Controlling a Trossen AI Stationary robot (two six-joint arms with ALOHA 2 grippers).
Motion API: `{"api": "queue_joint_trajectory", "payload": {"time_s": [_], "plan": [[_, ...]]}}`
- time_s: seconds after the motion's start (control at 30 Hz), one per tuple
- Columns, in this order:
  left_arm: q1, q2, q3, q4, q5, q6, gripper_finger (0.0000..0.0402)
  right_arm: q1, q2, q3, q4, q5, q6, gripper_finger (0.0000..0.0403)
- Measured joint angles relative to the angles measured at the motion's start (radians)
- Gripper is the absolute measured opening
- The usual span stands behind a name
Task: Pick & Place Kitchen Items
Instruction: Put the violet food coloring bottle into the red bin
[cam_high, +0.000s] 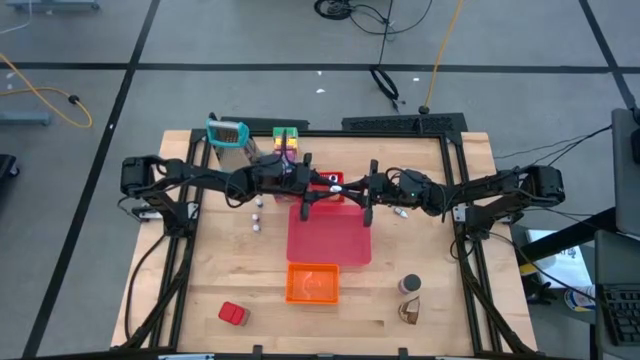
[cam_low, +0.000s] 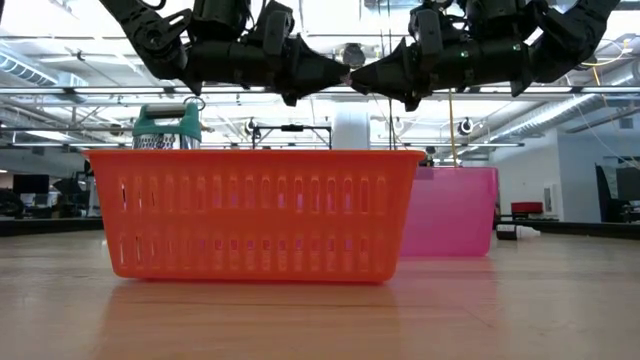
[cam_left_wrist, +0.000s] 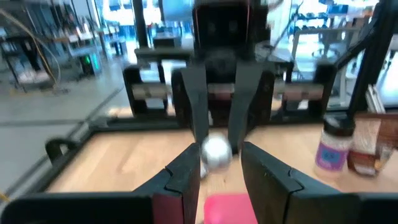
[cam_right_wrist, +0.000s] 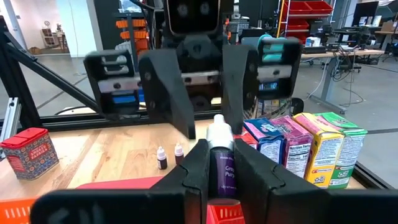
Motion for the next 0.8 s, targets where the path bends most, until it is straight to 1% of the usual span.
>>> {"api": "queue_joint_trajectory", "payload": {"time_s": [0.07,0.23,0.27,0.33,0.47,0.5,0.6,0.8], "plan": [[0.0,0.0,0.0,0.003,0.0,0.005,0.0098,0.0,0.0,0.0,-0.001,0.0,0.0,0.0045],[0.001,0.001,0.0,0.0,0.024,0.013,0.0026,0.0,0.0,-0.001,-0.003,0.0,0.0,0.0045],[0.002,0.001,0.0,-0.002,0.026,0.013,0.0018,0.0,0.0,-0.001,-0.004,0.0,-0.001,0.0045],[0.001,0.001,0.0,-0.004,0.025,0.013,0.0018,0.002,0.0,-0.001,-0.005,0.0,0.0,0.0045],[0.001,0.001,0.0,-0.006,0.025,0.011,0.0039,0.002,0.0,-0.001,-0.005,0.0,0.0,0.0045],[0.001,0.001,0.0,-0.006,0.025,0.011,0.0038,0.002,0.0,-0.001,-0.005,0.0,0.0,0.0045],[0.001,0.001,-0.001,-0.008,0.025,0.014,0.0016,0.002,0.0,-0.001,-0.005,0.0,-0.003,0.0052],[0.007,0.001,0.0,-0.008,0.031,0.001,0.0016,0.002,0.001,-0.001,-0.002,0.0,-0.008,0.0088]]}}
